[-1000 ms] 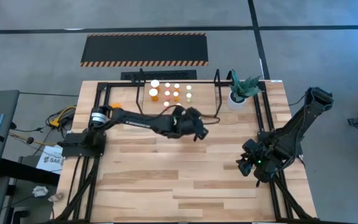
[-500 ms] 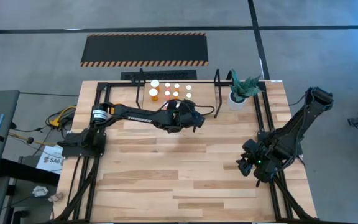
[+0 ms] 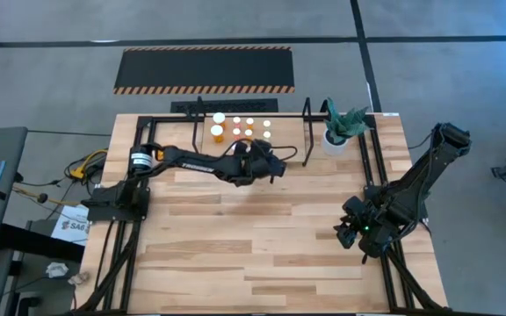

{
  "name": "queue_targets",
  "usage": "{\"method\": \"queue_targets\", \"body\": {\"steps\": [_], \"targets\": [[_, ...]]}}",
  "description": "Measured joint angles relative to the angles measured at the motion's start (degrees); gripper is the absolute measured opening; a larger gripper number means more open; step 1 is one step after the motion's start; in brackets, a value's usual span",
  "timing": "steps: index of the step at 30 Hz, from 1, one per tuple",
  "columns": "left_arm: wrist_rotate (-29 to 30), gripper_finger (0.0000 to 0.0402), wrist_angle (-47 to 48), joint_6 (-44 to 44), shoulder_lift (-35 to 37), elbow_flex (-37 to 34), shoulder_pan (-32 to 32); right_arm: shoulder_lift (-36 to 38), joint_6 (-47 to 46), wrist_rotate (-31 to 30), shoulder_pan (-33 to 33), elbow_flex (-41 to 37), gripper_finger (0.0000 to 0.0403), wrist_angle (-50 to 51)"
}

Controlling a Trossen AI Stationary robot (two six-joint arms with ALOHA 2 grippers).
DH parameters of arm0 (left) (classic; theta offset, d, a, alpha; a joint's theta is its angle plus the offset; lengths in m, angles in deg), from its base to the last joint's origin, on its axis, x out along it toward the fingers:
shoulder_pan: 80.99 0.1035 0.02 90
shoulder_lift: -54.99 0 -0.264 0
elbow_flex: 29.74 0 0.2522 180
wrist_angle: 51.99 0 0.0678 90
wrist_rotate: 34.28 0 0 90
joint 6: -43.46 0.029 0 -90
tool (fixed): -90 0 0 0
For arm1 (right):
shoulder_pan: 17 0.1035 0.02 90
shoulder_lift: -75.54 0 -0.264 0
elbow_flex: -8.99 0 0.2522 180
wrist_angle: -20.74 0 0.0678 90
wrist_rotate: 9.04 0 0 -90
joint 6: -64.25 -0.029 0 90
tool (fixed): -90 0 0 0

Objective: Pick and place medicine bottles onto shelf by color
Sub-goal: Put the yellow pill bottle on the shelf aligned with the other yellow pill bottles

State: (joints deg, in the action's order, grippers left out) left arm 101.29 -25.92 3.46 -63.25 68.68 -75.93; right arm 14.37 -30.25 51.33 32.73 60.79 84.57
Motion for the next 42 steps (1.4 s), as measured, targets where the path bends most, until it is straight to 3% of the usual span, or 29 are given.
{"method": "queue_targets", "body": {"steps": [9,42], "targets": [[-1.3,0.0108,-4.5,2.3,0.0,-3.1,0.7,0.0,0.0,0.0,0.0,0.0,0.0225,0.0],[-4.1,0.0108,-5.2,5.0,-2.0,-3.1,1.3,0.0,0.0,0.0,0.0,0.0,0.0225,0.0]]}}
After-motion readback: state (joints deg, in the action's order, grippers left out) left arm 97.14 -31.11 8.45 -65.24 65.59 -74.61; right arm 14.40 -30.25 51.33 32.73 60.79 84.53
